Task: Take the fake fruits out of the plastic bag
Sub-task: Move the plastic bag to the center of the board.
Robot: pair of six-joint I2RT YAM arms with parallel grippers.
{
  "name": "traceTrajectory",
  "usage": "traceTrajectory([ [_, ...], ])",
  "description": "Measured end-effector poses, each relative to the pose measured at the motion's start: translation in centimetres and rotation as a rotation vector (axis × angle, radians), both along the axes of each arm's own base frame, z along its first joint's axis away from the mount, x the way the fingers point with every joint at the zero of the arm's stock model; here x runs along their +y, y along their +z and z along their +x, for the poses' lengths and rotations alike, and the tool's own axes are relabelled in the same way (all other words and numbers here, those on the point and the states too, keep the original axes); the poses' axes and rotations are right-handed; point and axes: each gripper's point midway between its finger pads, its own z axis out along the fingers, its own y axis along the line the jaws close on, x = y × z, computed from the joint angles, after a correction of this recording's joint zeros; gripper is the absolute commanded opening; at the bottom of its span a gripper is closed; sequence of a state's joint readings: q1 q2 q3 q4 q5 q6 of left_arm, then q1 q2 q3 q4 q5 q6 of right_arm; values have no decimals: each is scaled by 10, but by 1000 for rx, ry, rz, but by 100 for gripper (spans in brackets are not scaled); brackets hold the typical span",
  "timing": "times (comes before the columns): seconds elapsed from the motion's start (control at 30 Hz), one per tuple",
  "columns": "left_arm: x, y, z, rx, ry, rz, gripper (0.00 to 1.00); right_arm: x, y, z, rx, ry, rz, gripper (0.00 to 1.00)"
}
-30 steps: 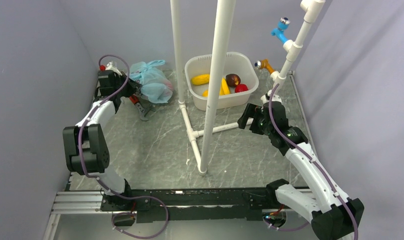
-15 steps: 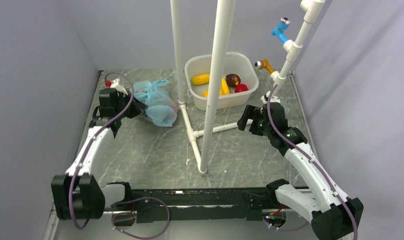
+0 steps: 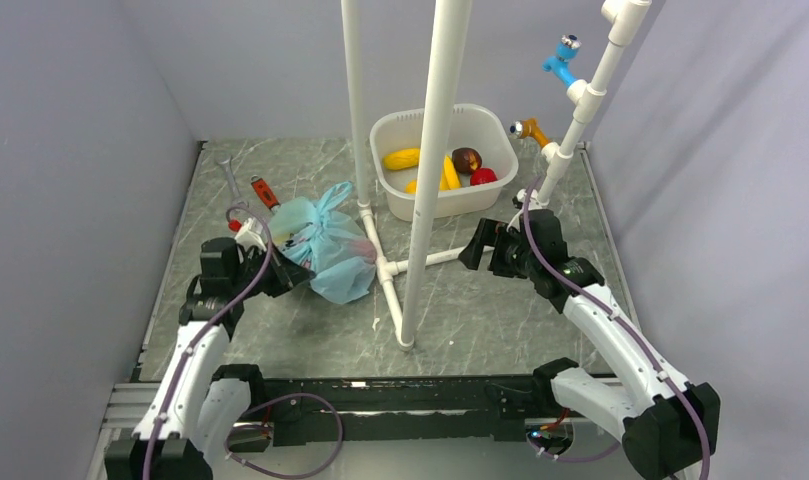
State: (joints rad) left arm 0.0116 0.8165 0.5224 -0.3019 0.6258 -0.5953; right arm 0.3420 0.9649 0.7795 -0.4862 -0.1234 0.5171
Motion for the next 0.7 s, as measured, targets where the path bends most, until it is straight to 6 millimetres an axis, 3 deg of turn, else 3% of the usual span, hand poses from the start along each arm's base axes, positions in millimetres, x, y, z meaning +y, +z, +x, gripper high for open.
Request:
traceTrajectory([
  [0.13, -10, 5, -19, -13, -18, -81, 11, 12, -6, -2, 19, 27, 36, 100],
  [0.27, -16, 3, -36, -4, -20, -148, 42, 25, -12, -4, 45, 55, 60, 100],
  [0.43, -16, 12, -47, -26, -34, -136, 71, 48, -16, -8, 64, 106, 89, 100],
  [0.57, -9, 42, -47, -122, -38, -51, 85, 66, -21, -14, 81, 145, 104, 100],
  [0.7, 2, 91, -39, -276, -15, 50, 87, 80, -30, -20, 106, 169, 90, 100],
])
